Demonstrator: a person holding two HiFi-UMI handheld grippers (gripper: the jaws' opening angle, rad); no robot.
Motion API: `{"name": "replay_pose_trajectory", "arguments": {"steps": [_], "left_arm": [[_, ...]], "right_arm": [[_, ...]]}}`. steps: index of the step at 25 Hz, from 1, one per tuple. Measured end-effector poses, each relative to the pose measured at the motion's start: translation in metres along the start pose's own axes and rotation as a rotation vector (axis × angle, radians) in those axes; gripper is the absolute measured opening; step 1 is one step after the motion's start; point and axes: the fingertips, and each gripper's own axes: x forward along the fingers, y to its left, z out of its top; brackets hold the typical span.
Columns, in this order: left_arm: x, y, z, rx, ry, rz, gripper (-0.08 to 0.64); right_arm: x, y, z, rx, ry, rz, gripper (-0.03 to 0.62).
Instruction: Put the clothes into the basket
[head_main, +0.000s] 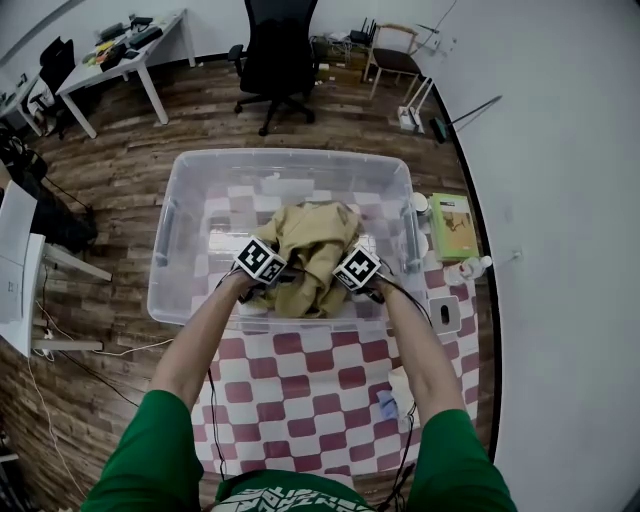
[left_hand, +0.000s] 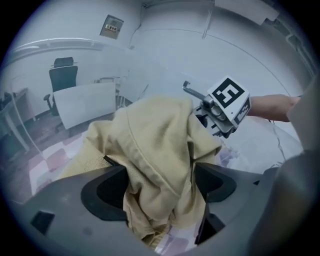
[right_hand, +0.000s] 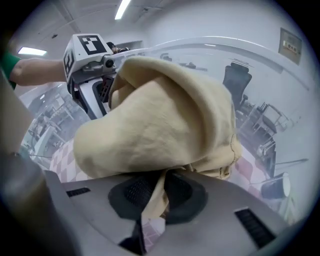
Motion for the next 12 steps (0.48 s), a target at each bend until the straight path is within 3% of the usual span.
{"name": "replay_pose_trajectory", "arguments": {"steps": [4, 8, 12], "left_arm": [[-0.015, 0.020, -0.004, -0.035, 0.008, 0.088, 0.416], [-0.034, 0.029, 0.005, -0.003, -0.024, 0.178, 0.416], [-0.054, 0.024, 0.025, 0.020, -0.081, 0.201, 0.416]], "right_arm": [[-0.011, -0.008, 0.004, 0.016, -0.025, -0.036, 0.052], [-0.025, -0.010, 0.005, 0.008, -0.033, -0.072, 0.070], [-0.044, -0.011, 0.006, -0.008, -0.040, -0.107, 0.077]]}}
